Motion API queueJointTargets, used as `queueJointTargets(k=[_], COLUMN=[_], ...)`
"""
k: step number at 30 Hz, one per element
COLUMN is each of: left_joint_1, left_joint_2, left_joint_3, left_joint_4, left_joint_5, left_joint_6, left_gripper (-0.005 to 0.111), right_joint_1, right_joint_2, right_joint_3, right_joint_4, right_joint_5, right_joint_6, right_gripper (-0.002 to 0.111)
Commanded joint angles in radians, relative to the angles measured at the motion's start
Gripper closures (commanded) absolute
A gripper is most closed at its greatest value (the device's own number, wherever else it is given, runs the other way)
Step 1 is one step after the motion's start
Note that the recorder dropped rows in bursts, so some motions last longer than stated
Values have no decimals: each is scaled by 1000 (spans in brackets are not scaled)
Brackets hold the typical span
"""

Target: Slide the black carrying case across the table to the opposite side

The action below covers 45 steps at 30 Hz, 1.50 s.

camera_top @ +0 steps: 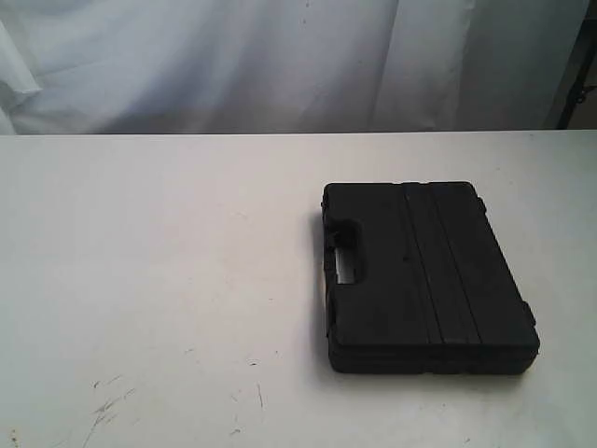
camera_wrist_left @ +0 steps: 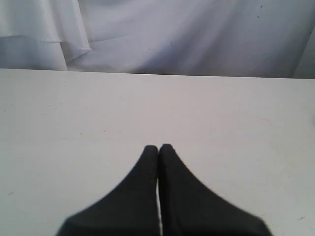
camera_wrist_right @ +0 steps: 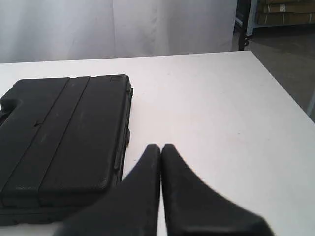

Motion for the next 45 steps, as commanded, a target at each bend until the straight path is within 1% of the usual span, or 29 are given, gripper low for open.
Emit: queueJointTargets(k=[1,3,6,11,13,20,26,29,35,40,45], left_joint_1=[1,1,1,1,1,1,1,1,1,1,1], left_joint_2=[-5,-5,-5,-5,-5,-5,-5,-5,-5,-5,-5], left_joint_3=[5,5,5,5,5,5,5,5,5,5,5], left_joint_4=[-6,-6,-6,-6,-6,-6,-6,-6,-6,-6,-6], left_joint_5=[-9,-9,-9,-9,-9,-9,-9,-9,-9,-9,-9], left_joint_6=[-1,-1,2,2,2,-1,-1,-1,2,2,-2], left_gripper=[107,107,107,107,107,107,107,107,107,107,107], right_joint_1=[-9,-9,-9,-9,-9,-9,-9,-9,-9,-9,-9], right_joint_2=[-6,-6,-6,-6,-6,-6,-6,-6,16,144,337], right_joint_3=[3,3,3,3,3,3,3,-50,-263,-404,-517], right_joint_4=[1,1,1,1,1,1,1,3,1,1,5], right_joint_5=[-2,-12,-118,-436,-522,-622,-876,-827,-568,-466,-332], right_joint_6=[1,1,1,1,1,1,31,94,100,111,165], right_gripper=[108,108,108,108,108,108,108,108,108,108,108])
